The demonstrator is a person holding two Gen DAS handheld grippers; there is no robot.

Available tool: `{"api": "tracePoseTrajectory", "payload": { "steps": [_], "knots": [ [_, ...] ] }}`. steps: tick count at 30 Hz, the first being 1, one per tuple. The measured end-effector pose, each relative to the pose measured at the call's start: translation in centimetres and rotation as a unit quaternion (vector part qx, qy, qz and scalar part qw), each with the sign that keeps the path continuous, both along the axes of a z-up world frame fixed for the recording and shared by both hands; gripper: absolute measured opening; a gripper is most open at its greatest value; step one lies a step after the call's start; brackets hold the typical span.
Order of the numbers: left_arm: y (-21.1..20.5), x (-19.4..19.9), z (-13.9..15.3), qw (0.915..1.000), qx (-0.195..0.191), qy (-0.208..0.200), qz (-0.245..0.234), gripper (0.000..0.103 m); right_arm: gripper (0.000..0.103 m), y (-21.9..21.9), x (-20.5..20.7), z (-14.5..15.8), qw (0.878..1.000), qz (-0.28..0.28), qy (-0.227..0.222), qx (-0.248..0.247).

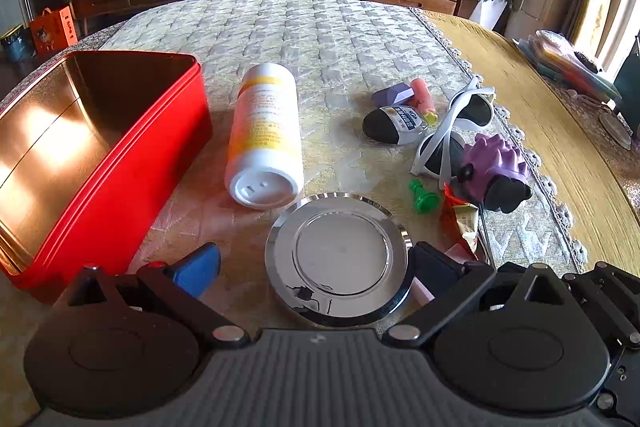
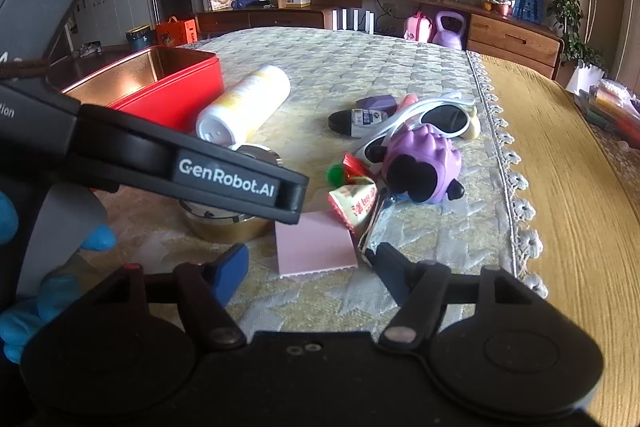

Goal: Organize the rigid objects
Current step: 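Close the left tool on the silver tin while the right tool grasps the pink sponge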

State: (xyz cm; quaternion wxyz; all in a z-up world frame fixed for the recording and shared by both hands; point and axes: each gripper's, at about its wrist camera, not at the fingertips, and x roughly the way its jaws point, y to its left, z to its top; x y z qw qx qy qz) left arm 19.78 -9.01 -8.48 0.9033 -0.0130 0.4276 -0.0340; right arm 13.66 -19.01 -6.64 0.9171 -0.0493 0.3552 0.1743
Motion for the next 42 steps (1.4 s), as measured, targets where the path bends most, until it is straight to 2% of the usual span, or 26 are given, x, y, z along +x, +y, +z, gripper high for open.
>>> {"api": "tracePoseTrajectory", "payload": {
  "steps": [3, 5, 9, 23, 33, 38, 42],
  "knots": [
    [-0.2, -0.3, 0.2, 0.9999, -0.004, -0.005, -0.015, 0.089, 0.058, -0.1, -0.1, 0.0, 1.0, -0.009, -0.005, -0.006],
    [-0.3, -0.6, 0.4, 0.9996, -0.005, -0.01, -0.024, 0.077, 0.052, -0.2, -0.2, 0.1, 1.0, -0.014, -0.007, -0.009],
    [-0.3, -1.1, 0.5, 0.9993, 0.011, -0.016, -0.031, 0.077, 0.044, -0.5, -0.9, 0.2, 1.0, -0.02, -0.011, -0.01],
    [1.9, -3.8, 1.1, 0.9998, 0.01, -0.012, -0.016, 0.077, 0.045, -0.8, -3.8, 0.2, 0.999, -0.014, -0.015, -0.026],
    [2.8, -4.7, 1.4, 0.9999, 0.006, -0.013, -0.007, 0.077, 0.052, -0.2, -4.5, 0.3, 0.999, -0.007, -0.008, -0.031],
    [3.0, -5.0, 1.6, 0.9998, 0.005, -0.017, -0.007, 0.077, 0.052, 0.8, -4.0, 0.3, 0.999, 0.001, -0.009, -0.031],
    [3.2, -5.0, 1.7, 0.9998, 0.005, -0.018, -0.006, 0.077, 0.061, 1.5, -3.1, 0.4, 0.999, -0.002, -0.019, -0.041]
  ]
}}
